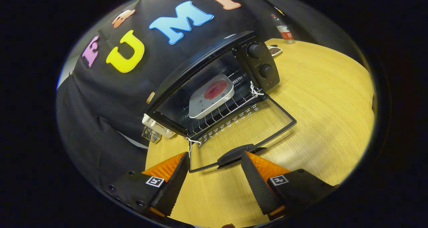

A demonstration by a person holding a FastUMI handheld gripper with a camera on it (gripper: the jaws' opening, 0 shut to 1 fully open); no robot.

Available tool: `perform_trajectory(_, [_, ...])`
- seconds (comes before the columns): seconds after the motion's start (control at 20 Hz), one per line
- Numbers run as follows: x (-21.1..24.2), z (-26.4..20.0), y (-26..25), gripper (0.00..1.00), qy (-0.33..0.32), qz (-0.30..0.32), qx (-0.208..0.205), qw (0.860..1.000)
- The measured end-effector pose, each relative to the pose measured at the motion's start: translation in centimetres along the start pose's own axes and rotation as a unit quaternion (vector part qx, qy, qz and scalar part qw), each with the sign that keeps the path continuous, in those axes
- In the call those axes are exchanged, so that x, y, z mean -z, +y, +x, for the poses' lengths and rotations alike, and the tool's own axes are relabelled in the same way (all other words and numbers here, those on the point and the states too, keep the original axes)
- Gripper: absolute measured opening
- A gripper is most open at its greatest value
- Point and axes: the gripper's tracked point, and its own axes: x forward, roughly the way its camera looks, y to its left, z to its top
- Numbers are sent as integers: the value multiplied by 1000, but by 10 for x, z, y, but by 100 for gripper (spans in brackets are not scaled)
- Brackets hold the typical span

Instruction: Open the toaster oven, put the food inside, and close the toaster oven door.

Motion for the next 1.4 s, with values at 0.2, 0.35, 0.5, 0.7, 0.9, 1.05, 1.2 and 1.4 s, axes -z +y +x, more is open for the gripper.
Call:
perform_trajectory(0.2, [12,1,-12,98,20,-66,30,997])
perform_trajectory(0.35, [27,8,-25,98,51,-116,59,990])
perform_trajectory(0.5, [40,14,-38,98,76,-162,82,980])
perform_trajectory(0.7, [50,22,-50,98,98,-180,105,973])
perform_trajectory(0.9, [49,32,-60,98,108,-190,133,967])
perform_trajectory(1.05, [47,39,-66,98,108,-206,154,960])
perform_trajectory(1.2, [41,48,-68,96,102,-223,166,955])
perform_trajectory(1.4, [40,49,-67,96,96,-231,167,954])
